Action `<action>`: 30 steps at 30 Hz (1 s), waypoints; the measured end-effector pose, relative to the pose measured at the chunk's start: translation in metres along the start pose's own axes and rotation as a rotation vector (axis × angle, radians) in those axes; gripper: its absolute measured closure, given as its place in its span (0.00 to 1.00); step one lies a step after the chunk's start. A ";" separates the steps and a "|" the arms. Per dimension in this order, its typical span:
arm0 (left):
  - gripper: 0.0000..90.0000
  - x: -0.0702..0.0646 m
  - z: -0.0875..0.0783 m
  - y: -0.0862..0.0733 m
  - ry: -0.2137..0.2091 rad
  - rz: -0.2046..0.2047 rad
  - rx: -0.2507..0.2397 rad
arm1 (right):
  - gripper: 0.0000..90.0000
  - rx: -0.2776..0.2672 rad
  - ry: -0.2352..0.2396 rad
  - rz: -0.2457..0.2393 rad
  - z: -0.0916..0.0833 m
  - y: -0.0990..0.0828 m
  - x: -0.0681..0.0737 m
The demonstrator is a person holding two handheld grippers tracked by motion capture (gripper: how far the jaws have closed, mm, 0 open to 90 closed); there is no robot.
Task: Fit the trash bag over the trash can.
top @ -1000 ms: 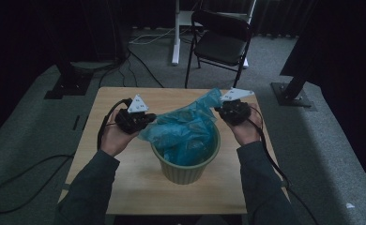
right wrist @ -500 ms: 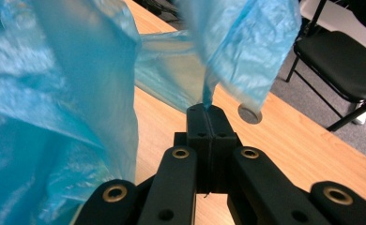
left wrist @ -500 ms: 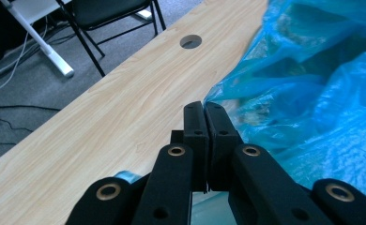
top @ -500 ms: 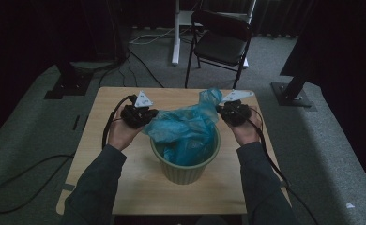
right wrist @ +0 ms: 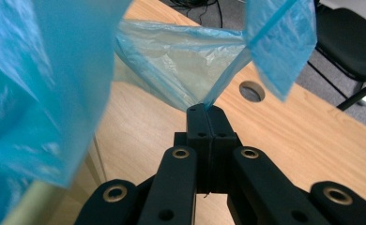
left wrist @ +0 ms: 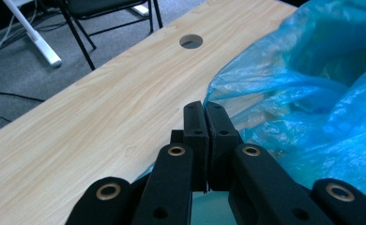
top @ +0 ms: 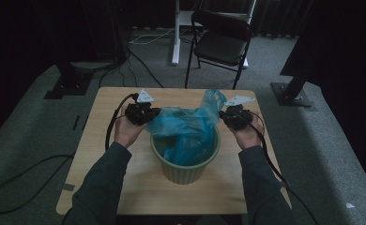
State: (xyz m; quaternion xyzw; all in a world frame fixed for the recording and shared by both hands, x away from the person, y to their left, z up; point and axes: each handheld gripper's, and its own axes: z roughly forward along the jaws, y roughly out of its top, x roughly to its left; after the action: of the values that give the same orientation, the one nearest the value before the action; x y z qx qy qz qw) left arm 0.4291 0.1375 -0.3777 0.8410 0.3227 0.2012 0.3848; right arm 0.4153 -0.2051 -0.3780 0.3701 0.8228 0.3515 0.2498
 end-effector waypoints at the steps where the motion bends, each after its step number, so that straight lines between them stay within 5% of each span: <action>1: 0.98 0.000 0.000 0.000 0.000 0.000 0.000 | 1.00 0.000 0.000 0.000 0.000 0.000 0.000; 15: 0.98 0.000 0.002 -0.010 -0.018 -0.023 0.001 | 1.00 0.033 0.019 0.010 -0.006 -0.030 0.004; 22: 0.95 0.009 -0.018 -0.021 -0.025 -0.075 -0.044 | 1.00 0.033 0.023 0.018 -0.013 -0.043 0.007; 30: 0.87 0.007 -0.040 -0.024 -0.021 -0.078 -0.090 | 1.00 0.019 0.028 0.002 -0.017 -0.039 0.011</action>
State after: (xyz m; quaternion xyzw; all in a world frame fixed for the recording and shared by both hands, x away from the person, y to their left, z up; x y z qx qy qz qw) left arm 0.4014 0.1754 -0.3705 0.8116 0.3418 0.1918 0.4332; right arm 0.3810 -0.2217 -0.3987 0.3684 0.8293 0.3488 0.2345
